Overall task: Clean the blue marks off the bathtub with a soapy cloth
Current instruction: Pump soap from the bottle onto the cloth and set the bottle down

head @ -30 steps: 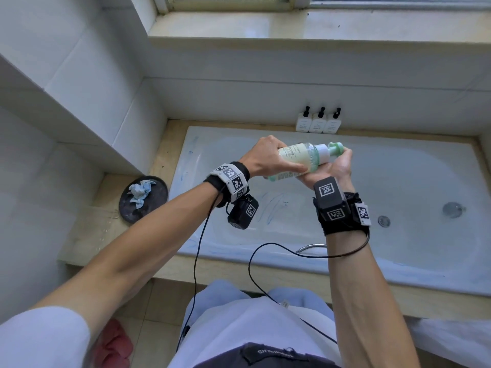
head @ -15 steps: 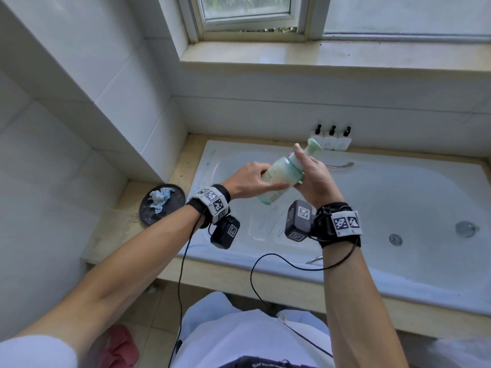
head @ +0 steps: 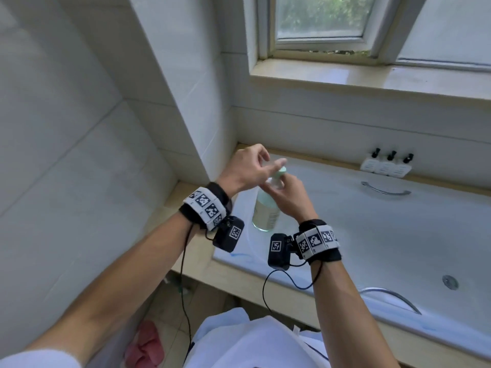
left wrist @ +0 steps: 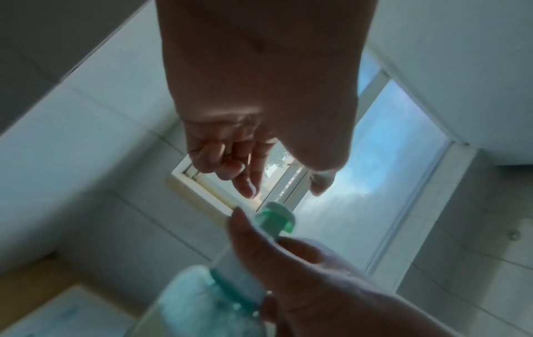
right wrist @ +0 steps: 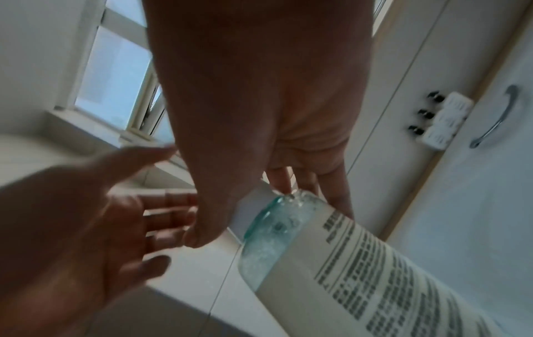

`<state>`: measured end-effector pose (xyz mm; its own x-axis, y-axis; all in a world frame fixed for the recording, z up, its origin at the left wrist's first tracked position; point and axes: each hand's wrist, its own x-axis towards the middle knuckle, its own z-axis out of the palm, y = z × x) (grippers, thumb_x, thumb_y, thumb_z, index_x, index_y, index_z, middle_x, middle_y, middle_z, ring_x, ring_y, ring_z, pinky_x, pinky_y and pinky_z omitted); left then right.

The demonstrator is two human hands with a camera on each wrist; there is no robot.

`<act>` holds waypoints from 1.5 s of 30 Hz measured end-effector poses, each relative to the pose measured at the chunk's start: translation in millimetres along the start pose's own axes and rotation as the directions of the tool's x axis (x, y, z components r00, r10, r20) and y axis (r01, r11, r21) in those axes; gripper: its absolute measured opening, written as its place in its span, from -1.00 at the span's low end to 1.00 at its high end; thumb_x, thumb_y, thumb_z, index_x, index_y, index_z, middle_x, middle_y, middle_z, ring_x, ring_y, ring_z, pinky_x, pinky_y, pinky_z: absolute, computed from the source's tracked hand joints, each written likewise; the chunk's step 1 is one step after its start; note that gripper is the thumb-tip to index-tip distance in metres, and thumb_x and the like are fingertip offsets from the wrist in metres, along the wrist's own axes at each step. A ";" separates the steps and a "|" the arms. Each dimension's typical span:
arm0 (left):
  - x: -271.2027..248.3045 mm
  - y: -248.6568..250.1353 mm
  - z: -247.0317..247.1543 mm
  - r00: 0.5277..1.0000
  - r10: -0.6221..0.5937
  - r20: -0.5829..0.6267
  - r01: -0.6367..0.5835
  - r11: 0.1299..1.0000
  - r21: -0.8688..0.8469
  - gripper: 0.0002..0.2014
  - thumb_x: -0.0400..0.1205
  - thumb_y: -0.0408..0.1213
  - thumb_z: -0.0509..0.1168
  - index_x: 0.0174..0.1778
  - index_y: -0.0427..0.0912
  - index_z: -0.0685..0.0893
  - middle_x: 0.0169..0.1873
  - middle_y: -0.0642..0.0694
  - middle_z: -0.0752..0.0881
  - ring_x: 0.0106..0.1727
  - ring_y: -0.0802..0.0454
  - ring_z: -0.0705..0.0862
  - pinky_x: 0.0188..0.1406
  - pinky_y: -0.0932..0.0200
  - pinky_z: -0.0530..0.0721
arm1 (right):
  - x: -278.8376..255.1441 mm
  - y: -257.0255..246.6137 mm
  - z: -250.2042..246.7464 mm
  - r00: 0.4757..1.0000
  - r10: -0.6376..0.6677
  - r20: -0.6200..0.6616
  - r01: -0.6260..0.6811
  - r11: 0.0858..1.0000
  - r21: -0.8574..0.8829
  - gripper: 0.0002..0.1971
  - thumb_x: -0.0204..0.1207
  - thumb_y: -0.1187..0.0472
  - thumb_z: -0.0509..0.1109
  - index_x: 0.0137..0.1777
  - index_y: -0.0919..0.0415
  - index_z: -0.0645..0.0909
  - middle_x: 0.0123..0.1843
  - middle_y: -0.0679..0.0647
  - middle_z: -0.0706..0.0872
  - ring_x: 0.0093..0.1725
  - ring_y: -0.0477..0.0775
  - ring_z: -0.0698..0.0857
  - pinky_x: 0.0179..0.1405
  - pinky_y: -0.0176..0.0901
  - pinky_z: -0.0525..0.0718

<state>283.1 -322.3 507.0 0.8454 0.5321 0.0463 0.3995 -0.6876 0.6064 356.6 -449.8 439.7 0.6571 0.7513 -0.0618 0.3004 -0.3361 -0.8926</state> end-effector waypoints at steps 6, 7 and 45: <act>0.4 -62.0 -61.3 0.990 -0.131 0.054 0.102 0.923 0.371 -0.52 0.36 0.22 0.47 -0.24 -0.18 0.65 -0.27 -0.11 0.69 -0.13 -0.15 0.73 -0.25 0.17 0.56 | 24.6 -42.4 108.3 0.999 -0.018 0.050 0.015 0.997 0.070 -0.61 0.50 -0.17 0.53 0.08 0.14 0.67 -0.08 0.01 0.83 -0.13 -0.01 0.81 -0.15 0.07 0.82; -0.6 -73.6 -71.7 0.988 -0.142 0.061 0.109 0.919 0.379 -0.56 0.36 0.17 0.49 -0.29 -0.19 0.61 -0.35 -0.11 0.65 -0.18 -0.16 0.73 -0.30 0.18 0.53 | 29.0 -46.8 123.6 0.998 -0.026 0.063 0.022 0.997 0.075 -0.59 0.48 -0.21 0.53 0.08 0.11 0.68 -0.07 -0.02 0.84 -0.12 -0.06 0.81 -0.13 0.07 0.83; -54.1 -613.7 14.7 0.723 -0.688 -0.058 0.650 0.650 0.394 -0.83 0.49 -0.23 0.36 -0.06 -0.22 0.67 -0.18 -0.18 0.75 -0.21 -0.21 0.73 -0.33 0.04 0.67 | 291.1 255.8 478.8 0.715 0.504 0.484 0.037 0.664 -0.747 -0.29 0.33 -0.33 0.31 0.54 -0.43 0.29 0.78 0.07 0.05 0.72 0.40 0.05 0.58 0.39 0.34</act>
<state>-2.6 63.6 120.7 0.3157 0.8865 -0.3382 0.9488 -0.2953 0.1118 293.7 -45.1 -20.4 0.2871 0.6425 -0.7104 0.7398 -0.6199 -0.2616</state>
